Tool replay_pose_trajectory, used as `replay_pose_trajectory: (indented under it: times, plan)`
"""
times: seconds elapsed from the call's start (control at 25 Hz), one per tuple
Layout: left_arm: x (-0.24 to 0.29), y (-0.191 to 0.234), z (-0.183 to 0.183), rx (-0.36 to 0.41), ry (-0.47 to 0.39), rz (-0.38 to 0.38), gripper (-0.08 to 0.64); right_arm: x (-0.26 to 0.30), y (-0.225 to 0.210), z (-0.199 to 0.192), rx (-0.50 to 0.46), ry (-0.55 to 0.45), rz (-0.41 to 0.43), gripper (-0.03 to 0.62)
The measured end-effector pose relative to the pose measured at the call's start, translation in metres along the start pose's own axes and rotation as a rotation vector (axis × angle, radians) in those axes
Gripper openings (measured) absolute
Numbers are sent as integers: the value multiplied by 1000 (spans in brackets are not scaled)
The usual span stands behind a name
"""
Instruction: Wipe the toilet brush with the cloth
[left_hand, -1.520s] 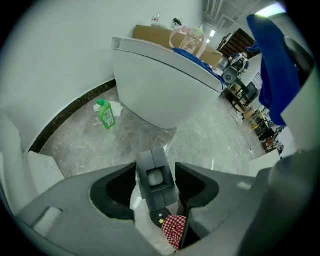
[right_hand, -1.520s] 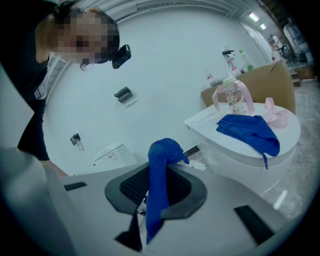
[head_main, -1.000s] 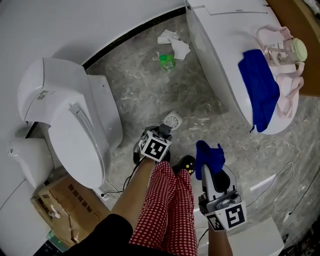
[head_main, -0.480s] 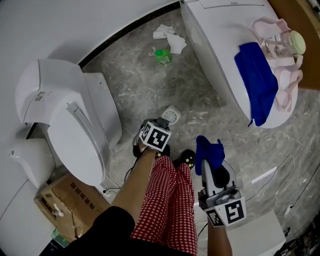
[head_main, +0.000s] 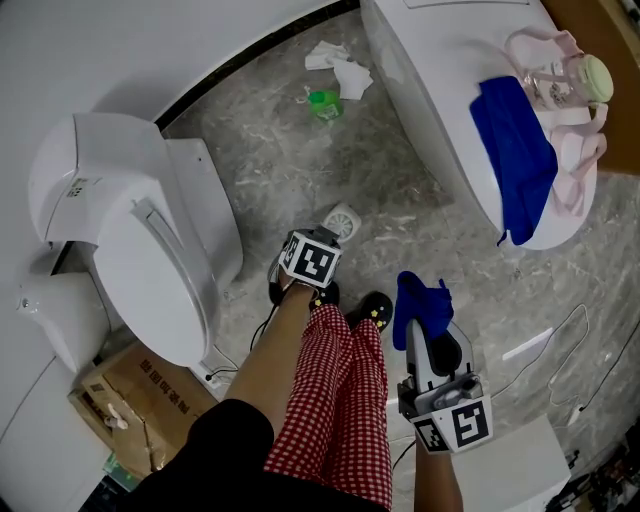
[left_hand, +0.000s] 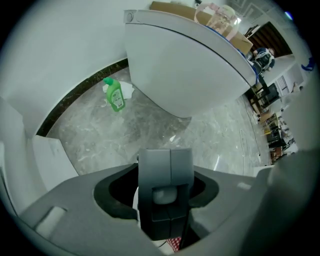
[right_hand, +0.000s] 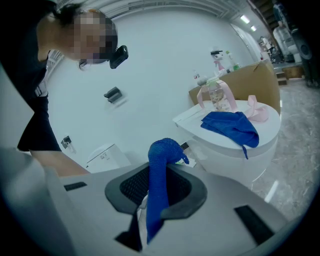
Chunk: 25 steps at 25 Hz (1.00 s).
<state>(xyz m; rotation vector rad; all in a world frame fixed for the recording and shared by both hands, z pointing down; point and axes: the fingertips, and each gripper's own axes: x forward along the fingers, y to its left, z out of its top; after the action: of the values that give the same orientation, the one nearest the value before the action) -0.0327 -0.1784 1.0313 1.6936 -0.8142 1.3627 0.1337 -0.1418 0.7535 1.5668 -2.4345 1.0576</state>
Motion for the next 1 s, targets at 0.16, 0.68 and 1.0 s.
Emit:
replay_pose_trajectory:
  times: [0.16,0.68,1.0]
  plan:
    - [5,-1,1,-21,-13,-15,232,-3,-4,-3,2,3,-14,69]
    - [12,0,-4,-55,-27,-36,215,-11,-5,-2,11,-2,-32,69]
    - [5,-1,-7,-53,1,-8,196,-13,-4,0,20,-9,-36,69]
